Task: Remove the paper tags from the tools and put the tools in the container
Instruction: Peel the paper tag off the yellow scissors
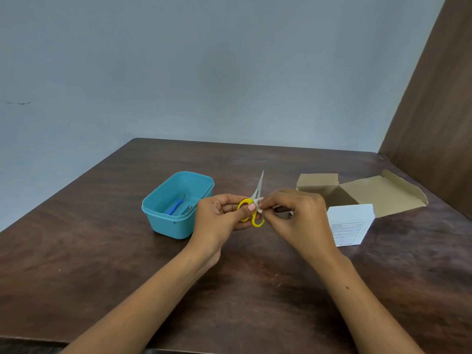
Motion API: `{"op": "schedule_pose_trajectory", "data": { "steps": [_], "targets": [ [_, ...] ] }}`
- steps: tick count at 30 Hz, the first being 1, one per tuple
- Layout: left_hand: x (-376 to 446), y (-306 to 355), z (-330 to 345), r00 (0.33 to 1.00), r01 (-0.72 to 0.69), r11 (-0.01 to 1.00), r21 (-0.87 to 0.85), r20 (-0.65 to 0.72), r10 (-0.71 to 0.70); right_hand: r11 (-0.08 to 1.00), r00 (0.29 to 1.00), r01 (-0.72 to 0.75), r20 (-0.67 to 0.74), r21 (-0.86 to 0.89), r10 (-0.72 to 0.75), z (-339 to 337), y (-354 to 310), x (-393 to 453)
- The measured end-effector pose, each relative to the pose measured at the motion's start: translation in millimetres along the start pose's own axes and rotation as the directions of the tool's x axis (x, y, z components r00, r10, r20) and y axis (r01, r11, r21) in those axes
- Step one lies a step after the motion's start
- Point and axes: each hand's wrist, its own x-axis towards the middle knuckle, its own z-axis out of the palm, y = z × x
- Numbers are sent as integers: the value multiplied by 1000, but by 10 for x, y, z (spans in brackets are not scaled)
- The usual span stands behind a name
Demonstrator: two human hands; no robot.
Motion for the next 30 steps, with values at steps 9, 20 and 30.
{"op": "schedule_pose_trajectory", "data": {
  "steps": [9, 20, 30],
  "targets": [
    [14, 35, 1, 999, 40, 993, -111, 32, -37, 977, 979, -167, -92, 130, 180, 36, -5, 10],
    [33, 22, 4, 996, 89, 974, -207, 30, -85, 727, 865, -486, 150, 485, 478, -24, -53, 45],
    [39, -51, 18, 995, -95, 986, 133, 26, 92, 940, 946, -292, -95, 176, 311, 28, -10, 24]
  ]
}}
